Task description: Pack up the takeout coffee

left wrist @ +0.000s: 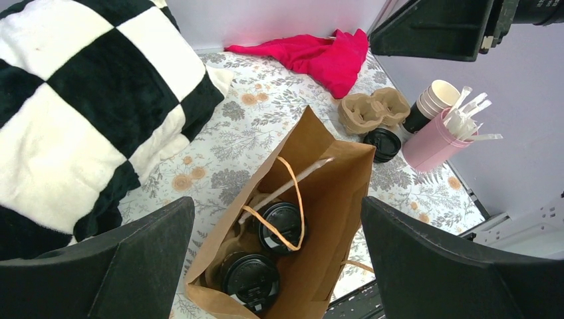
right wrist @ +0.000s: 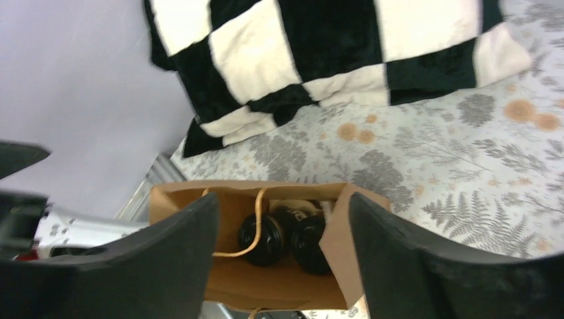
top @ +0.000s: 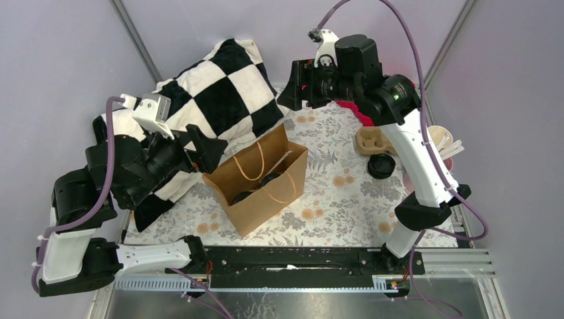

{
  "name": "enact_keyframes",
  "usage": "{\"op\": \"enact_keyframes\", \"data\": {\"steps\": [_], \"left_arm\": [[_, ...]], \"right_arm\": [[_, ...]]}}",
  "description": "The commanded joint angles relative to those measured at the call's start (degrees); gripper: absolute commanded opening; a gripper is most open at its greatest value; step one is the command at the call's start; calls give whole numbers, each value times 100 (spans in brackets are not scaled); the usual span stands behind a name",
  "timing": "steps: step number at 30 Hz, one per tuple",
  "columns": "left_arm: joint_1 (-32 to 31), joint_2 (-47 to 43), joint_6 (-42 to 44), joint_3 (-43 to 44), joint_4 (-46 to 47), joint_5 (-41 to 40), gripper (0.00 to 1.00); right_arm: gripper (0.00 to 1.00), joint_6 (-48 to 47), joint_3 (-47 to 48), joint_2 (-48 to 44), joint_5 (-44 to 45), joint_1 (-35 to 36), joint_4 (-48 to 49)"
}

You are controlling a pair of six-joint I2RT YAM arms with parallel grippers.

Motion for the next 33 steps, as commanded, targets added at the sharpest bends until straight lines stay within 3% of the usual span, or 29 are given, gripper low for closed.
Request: {"op": "enact_keyframes", "data": {"steps": [1,3,6,10,14,20,23,27,33], "left_arm": [[-30,-34,9,-36,128,-102,99],[-26,-41,35,-32,129,-95,99],[-30,-43,79,-32,136,-61,99],[-25,-21,214,-43,172,17,99],[-26,-16,371,-14,165,77,99],[-30,-67,603,64,16,129,99],[-26,-101,709,80,-56,90,99],[-26,-171,783,71,-106,-18,99],[-25,-183,976,-73,-46,-110,99]], "right_arm": [[84,-305,75,-443,1354,3,48],[88,-276,143,-589,2014,-219,-260],[81,67,-170,-889,1868,-1382,-794],[88,-136,-1068,-1424,2590,-2481,-1092],[83,-375,-2235,-1872,3042,-3414,-1075],[76,-463,-3932,-2306,2476,-5110,-572],[75,-498,-4191,-2129,2171,-5468,-613],[68,-683,-3980,-1817,2718,-5528,-995],[59,-650,-4095,-1699,2570,-5889,-595]]}}
